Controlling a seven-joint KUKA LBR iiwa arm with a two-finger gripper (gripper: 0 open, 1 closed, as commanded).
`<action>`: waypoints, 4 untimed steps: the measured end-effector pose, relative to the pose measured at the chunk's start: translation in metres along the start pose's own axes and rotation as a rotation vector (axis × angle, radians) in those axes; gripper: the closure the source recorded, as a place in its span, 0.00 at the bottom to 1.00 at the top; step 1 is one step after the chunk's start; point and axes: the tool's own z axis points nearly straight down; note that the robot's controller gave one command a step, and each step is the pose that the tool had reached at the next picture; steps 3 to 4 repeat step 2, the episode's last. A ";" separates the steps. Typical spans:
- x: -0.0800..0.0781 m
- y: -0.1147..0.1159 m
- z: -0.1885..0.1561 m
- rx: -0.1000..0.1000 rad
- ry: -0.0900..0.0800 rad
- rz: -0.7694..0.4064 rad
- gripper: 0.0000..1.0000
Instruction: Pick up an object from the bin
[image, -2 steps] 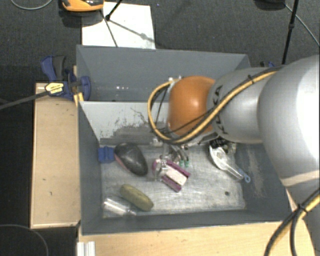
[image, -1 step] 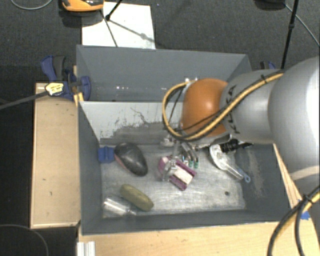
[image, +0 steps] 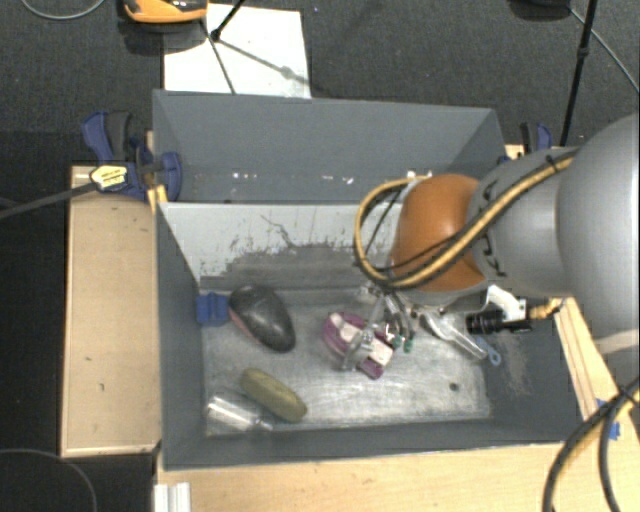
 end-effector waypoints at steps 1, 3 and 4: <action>-0.002 0.000 -0.001 -0.001 -0.005 0.005 1.00; -0.039 -0.024 -0.155 0.005 0.003 -0.312 1.00; -0.039 -0.024 -0.155 0.005 0.003 -0.312 1.00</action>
Offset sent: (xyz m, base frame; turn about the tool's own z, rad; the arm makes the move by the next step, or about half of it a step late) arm 0.0000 0.0000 0.0000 0.0000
